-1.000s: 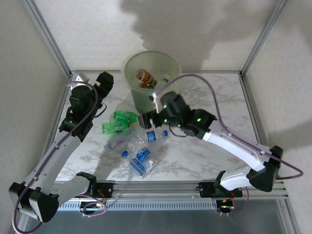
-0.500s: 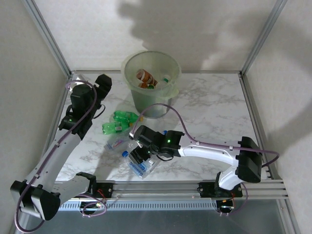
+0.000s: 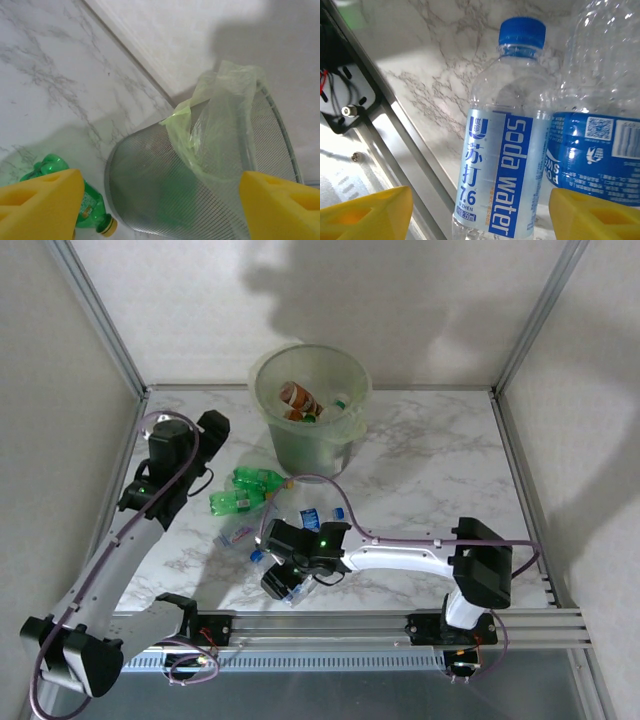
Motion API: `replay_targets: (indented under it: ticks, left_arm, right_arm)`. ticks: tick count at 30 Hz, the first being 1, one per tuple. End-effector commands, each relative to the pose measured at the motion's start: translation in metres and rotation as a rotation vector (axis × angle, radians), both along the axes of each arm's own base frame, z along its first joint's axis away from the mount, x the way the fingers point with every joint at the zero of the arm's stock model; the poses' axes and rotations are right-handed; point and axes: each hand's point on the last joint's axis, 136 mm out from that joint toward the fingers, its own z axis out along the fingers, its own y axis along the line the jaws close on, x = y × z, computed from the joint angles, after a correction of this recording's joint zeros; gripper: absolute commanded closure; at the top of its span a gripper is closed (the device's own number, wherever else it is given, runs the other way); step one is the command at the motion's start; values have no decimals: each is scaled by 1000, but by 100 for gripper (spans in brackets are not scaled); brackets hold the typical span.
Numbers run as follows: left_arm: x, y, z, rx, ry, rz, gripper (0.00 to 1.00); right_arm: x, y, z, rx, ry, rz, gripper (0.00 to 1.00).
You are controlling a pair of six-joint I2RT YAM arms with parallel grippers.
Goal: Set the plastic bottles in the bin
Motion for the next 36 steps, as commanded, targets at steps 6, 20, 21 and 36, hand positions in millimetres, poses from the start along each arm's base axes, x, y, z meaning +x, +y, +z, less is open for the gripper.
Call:
replay_targets:
  ticks: [6, 20, 21, 36]
  left_arm:
    - [-27, 2, -26, 11, 73, -36, 17]
    - [-33, 3, -25, 26, 64, -40, 16]
    - [-33, 3, -25, 25, 62, -41, 16]
    - [-25, -45, 17, -35, -40, -291, 17]
  right_arm:
    - [-6, -10, -39, -169, -19, -41, 26]
    - [8, -13, -58, -294, -127, -82, 45]
    - [9, -13, -54, -285, -134, -82, 48]
    - [59, -15, 84, 94, -385, -209, 54]
